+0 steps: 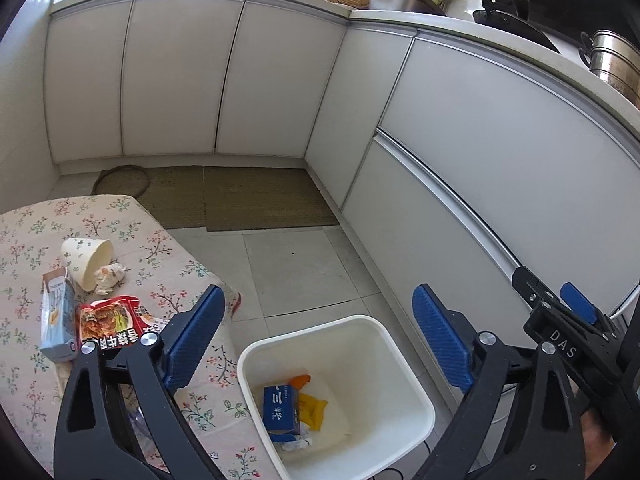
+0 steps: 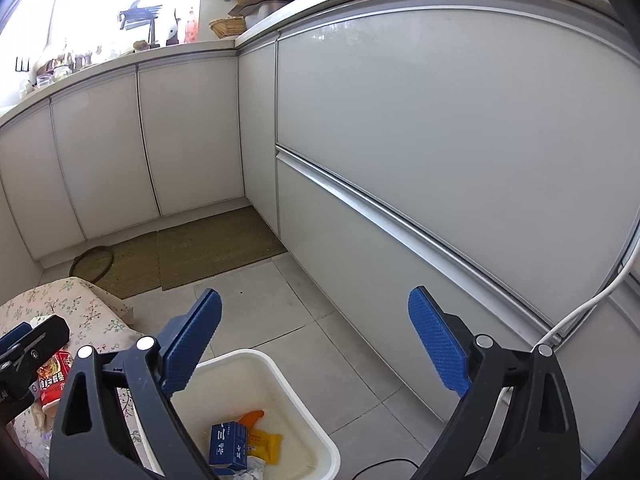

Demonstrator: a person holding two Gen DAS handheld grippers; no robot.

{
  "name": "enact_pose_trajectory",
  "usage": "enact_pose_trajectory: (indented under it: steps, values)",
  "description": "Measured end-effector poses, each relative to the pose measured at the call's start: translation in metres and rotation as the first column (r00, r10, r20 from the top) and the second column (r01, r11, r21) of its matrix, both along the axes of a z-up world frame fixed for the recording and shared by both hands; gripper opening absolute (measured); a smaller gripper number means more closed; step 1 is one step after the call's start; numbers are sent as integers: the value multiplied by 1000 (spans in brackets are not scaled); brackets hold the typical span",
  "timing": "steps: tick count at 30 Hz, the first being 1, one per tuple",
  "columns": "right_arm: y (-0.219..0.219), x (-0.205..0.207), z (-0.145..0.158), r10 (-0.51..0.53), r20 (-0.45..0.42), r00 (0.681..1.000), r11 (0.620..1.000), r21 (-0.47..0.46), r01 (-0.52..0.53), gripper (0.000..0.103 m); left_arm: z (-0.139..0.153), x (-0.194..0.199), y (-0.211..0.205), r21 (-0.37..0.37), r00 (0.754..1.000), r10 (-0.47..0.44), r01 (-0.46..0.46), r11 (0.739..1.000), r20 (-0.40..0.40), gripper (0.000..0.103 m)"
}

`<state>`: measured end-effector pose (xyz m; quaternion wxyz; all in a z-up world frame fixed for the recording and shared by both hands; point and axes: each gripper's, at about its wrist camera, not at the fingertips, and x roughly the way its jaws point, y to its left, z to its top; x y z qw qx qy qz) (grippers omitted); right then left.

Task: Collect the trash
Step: 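Carry the peel and box over the bin and release both, then move both tools back over the table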

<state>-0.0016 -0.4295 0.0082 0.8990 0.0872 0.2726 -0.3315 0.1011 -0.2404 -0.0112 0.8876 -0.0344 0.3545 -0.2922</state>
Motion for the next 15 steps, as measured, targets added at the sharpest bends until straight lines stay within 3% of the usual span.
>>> enact_pose_trajectory:
  steps: [8,15]
  values:
    - [24,4,5,35,9,999,998,-50,-34,96,3,1,11,111,990,128,-135,985,65,96]
    - [51,16,5,86,-9,996,993,-80,-86,96,8,4,35,127,975,203,-213,969,85,96]
